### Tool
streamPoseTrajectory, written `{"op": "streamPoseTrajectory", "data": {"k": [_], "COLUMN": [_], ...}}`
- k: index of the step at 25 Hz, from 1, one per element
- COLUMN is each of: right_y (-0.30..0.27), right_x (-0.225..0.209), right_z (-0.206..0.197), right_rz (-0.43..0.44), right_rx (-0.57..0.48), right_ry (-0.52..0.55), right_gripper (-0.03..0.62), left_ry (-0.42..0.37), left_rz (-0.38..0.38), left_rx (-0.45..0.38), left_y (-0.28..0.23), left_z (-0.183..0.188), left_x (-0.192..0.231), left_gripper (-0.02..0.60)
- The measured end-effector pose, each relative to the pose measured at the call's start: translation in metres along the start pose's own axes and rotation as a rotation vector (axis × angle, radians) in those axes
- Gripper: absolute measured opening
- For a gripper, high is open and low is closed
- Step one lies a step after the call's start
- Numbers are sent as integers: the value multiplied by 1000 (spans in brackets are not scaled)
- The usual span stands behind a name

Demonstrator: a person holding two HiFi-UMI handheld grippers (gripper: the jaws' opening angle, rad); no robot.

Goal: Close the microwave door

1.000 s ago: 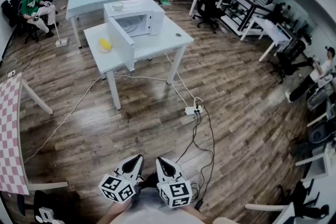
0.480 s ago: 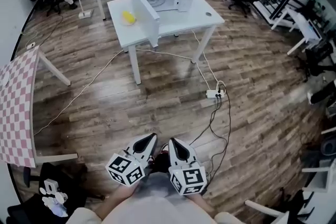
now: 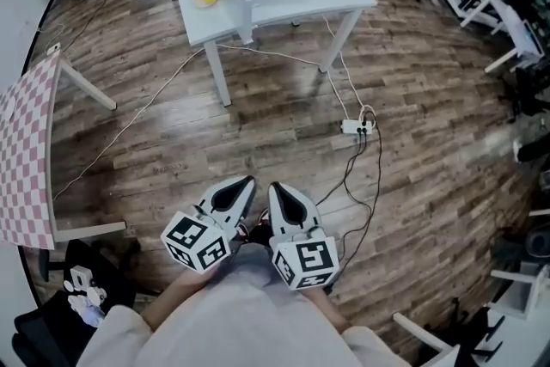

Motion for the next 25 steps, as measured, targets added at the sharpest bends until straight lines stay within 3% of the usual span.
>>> {"op": "streamPoseTrajectory", "data": {"k": [11,25], "right_y": [-13,-34], "right_x": [-56,-71], "right_z": [32,45], "right_rz": [70,127], "right_rx": [-18,-8], "right_ry": [9,9], "right_gripper": [23,23], "left_ry": [-36,-4], "left_rz": [24,52], "left_rx": [-31,-34], "left_y": [-51,-73], "left_z": [10,20], "left_x": [-8,8], "left_gripper": [14,14]}}
Point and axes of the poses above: the fingertips, and each gripper's own axes: y backward along the fingers, x to its left, z out of its top, the point moved 10 cm from there along y, backward along the fingers, and after that the axes turned 9 degrees about -y, right-handed, at the moved point
